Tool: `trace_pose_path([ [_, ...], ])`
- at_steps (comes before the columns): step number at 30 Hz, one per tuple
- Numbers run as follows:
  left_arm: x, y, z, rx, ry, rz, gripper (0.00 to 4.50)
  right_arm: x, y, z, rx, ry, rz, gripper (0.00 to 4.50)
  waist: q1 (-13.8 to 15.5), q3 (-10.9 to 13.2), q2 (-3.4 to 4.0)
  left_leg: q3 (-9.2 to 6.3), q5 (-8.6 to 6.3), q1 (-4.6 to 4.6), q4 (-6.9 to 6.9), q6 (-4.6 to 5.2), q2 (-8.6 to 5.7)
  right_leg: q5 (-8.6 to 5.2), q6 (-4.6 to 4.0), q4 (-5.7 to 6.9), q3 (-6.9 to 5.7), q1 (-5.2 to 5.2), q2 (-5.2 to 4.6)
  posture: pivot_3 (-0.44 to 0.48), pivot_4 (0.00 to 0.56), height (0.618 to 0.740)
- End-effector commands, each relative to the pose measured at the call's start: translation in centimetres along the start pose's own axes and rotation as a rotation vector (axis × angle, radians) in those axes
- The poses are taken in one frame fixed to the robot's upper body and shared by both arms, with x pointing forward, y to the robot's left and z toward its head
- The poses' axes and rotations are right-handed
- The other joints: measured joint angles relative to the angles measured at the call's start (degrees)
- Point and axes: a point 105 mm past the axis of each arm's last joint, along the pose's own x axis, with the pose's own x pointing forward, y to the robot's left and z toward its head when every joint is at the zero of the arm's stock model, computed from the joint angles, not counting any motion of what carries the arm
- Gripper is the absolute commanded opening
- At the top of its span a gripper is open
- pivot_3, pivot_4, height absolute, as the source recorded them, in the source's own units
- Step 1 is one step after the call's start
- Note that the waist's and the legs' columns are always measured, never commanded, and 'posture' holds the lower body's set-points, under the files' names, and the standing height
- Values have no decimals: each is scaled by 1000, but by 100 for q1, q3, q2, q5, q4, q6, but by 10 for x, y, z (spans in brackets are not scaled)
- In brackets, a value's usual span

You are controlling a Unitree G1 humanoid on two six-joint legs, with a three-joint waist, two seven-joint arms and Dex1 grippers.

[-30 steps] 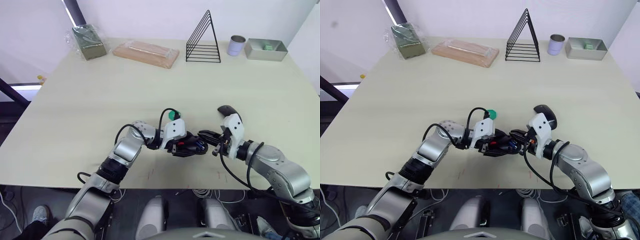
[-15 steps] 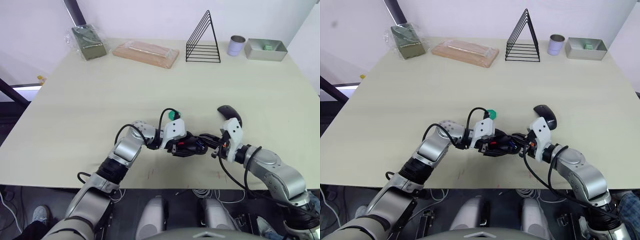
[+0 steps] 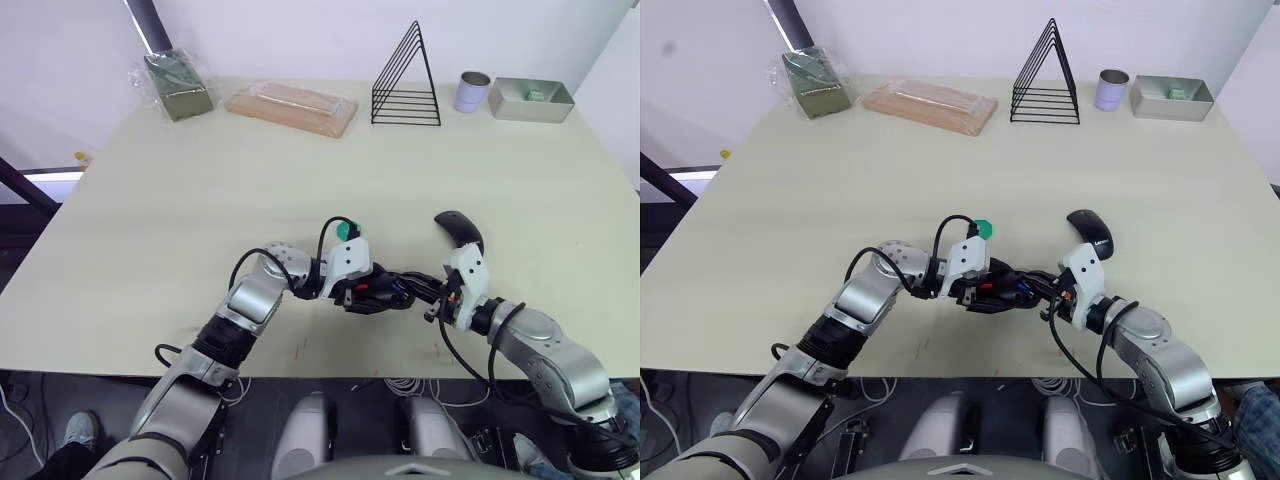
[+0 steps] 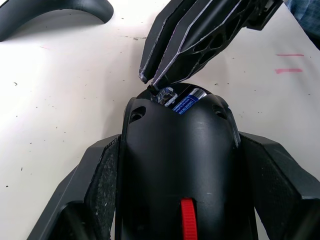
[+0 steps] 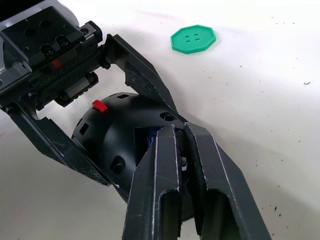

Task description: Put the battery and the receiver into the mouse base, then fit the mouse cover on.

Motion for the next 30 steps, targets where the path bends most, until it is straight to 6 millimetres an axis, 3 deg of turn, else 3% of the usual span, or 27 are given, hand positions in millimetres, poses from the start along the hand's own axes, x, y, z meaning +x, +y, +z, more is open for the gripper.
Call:
trace_pose_path([
  [1,0,1,4,13,-5,7,3434,1,3,-8,11,19,5,292,0,0,1,1,0,0,0,0,0,0,0,0,0,1,0,0,150,740],
  [10,1,1,4,10,-8,11,3434,4,3,-16,22,40,2,292,1,0,1,2,0,26,-3,0,0,-2,-1,-2,2,27,0,0,150,740],
  [13,1,2,4,9,-8,12,3434,1,0,-3,20,-16,-5,292,2,0,1,3,-1,45,-11,0,0,-2,-1,-8,3,44,0,0,150,740],
  [17,0,2,3,8,-7,14,3434,-19,5,34,11,-131,60,292,25,4,5,5,-1,45,-11,0,0,-2,-1,-7,5,44,-1,0,150,740],
  [21,0,2,3,8,-7,16,3434,-44,6,44,-17,-109,106,292,63,3,-1,7,-1,45,-11,0,1,-2,0,-9,7,44,-3,0,150,740],
  [24,1,2,3,8,-8,16,3434,-64,2,47,-50,-70,128,980,73,4,3,6,-1,48,-12,0,2,-2,-1,-7,6,44,-1,0,150,740],
  [30,0,3,3,11,-9,17,3434,-93,2,52,-99,-4,182,3726,79,5,1,10,-1,48,-12,1,2,-2,-1,-8,10,45,-2,0,150,740],
])
